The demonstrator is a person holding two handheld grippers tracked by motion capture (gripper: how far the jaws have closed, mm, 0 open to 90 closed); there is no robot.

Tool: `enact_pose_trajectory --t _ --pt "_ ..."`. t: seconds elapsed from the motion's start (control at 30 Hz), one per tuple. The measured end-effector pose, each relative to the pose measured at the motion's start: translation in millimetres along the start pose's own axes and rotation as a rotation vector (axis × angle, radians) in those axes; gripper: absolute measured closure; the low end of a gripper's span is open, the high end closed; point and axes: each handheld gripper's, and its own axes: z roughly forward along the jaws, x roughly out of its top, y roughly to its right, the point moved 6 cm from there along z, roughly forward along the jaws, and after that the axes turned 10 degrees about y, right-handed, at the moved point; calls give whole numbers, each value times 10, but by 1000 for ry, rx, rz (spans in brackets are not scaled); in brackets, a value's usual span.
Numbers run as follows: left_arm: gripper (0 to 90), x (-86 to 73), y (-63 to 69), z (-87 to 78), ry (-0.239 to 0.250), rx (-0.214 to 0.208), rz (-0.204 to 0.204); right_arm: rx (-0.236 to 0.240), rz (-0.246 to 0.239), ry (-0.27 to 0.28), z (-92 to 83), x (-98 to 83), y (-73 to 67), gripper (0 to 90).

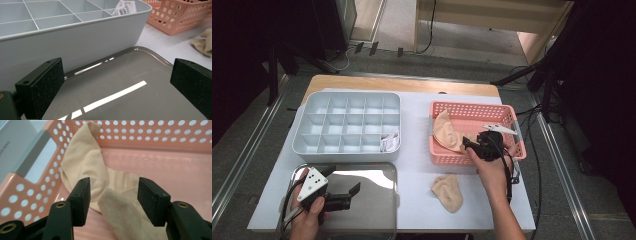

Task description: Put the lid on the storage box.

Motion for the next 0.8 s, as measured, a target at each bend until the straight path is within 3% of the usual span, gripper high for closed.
enact_pose_trajectory --t 0.1,0.2,0.3,0.5,0.57,0.67,0.73,0.8 --pt "0 1 2 1 0 -3 0 -17 6 -21 88 27 31 434" --pt "0 3 8 -2 0 -4 -1 -61 17 -82 182 -8 72 427" --pt "0 6 3 -5 2 -3 -1 -66 46 -120 240 -13 95 413" --pt "0 3 11 -3 -1 -6 3 -87 81 -290 352 -56 178 361" --pt "0 4 8 -3 0 -5 -1 -74 110 -336 394 -87 202 350" --pt "0 -1 -4 0 -4 -1 0 -76 140 -399 442 -142 251 440" --pt "0 -4 -10 -2 -7 -1 1 -85 143 -412 468 -176 293 511" --pt "0 -3 -15 -5 -5 2 1 -103 153 -408 451 -159 343 666"
